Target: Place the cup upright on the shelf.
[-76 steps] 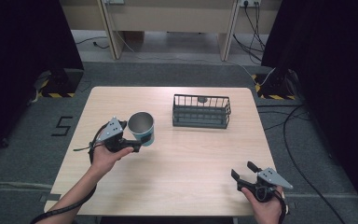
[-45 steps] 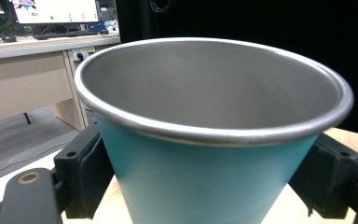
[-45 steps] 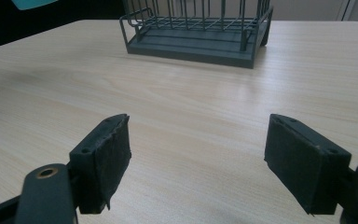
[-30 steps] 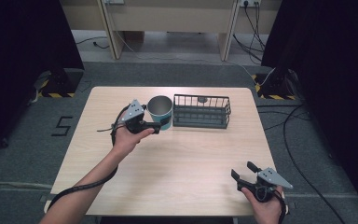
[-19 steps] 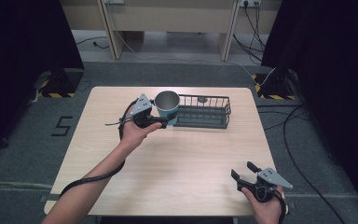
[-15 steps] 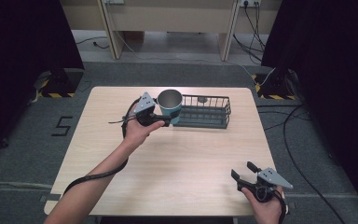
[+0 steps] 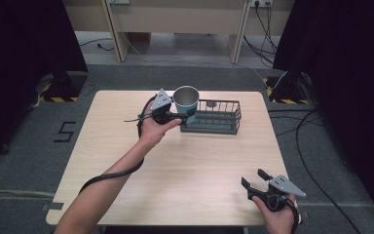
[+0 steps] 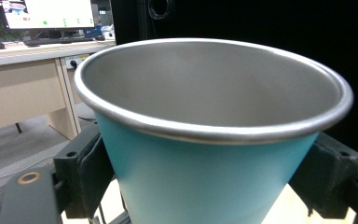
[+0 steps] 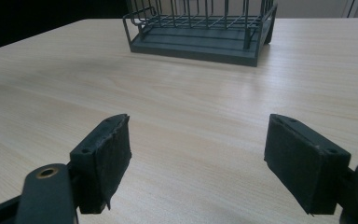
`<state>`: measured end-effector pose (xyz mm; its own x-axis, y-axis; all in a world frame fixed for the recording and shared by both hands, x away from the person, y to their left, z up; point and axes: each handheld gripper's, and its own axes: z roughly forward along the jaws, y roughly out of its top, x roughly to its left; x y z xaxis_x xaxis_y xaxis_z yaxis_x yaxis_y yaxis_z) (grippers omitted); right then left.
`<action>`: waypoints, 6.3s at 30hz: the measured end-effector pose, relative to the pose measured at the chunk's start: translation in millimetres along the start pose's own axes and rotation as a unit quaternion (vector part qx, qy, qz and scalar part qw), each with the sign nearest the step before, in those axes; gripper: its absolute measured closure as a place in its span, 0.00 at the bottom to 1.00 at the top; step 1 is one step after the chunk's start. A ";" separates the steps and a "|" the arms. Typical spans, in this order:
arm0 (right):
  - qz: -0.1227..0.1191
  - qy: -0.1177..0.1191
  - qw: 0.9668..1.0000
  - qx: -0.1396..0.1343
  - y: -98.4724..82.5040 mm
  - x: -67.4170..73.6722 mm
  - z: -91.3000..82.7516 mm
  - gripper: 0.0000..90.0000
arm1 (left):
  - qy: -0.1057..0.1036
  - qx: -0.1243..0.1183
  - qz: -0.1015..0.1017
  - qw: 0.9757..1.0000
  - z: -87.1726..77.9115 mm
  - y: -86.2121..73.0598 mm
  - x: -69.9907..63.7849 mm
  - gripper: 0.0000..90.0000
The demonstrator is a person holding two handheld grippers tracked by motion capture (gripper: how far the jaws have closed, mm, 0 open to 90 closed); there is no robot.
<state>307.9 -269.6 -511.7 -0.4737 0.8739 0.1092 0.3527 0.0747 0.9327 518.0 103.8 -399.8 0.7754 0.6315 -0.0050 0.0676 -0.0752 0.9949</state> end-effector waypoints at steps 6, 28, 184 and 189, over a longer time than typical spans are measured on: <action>0.001 0.001 1.000 0.001 0.0 -0.3 0.1 0.26 | 0.002 0.004 0.001 1.000 13.0 2.6 1.0 0.18; 0.005 0.005 1.000 0.001 -0.1 -0.2 -0.4 0.26 | 0.028 0.026 -0.013 0.999 55.0 3.8 15.5 0.18; 0.015 0.011 1.000 0.011 0.1 0.3 0.7 0.25 | 0.043 0.097 0.022 0.994 -60.9 -39.4 9.7 0.16; 0.014 0.011 1.000 0.012 0.1 0.6 0.8 0.25 | 0.048 0.093 0.020 0.994 -76.3 -43.1 10.3 0.16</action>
<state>308.3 -268.7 -511.8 -0.4804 0.8654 0.1426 0.3857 0.0624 0.9205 475.1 172.3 -435.0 0.7163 0.6958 0.0522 0.1609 -0.2376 0.9580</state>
